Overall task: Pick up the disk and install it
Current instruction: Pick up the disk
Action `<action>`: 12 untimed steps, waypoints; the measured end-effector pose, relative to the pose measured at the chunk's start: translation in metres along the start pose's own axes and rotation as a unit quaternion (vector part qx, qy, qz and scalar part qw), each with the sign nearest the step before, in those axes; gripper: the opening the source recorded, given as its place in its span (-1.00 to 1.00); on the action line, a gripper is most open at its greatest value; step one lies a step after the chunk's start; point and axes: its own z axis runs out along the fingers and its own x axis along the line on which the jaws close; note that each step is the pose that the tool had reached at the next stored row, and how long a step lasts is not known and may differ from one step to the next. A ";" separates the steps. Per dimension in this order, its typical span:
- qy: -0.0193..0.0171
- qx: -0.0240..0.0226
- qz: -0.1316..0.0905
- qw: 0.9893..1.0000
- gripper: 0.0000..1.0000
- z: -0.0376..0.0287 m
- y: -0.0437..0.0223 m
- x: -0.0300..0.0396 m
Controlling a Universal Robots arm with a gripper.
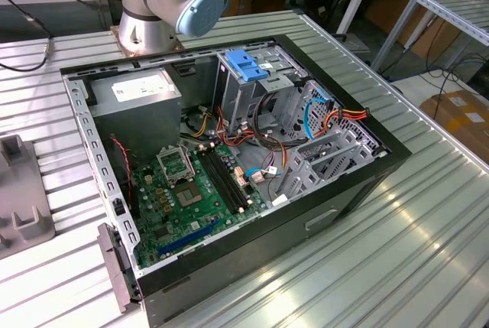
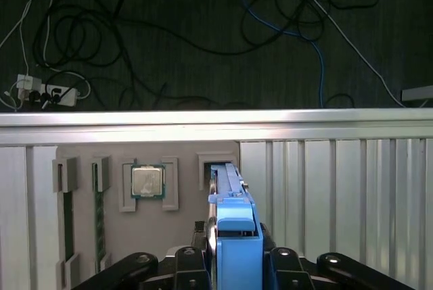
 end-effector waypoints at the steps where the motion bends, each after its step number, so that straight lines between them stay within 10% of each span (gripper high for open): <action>1: -0.001 0.000 0.000 1.000 -0.25 -0.0021 0.0000 -0.0001; 12: -0.009 0.000 0.000 1.000 -0.25 -0.0138 0.0000 -0.0007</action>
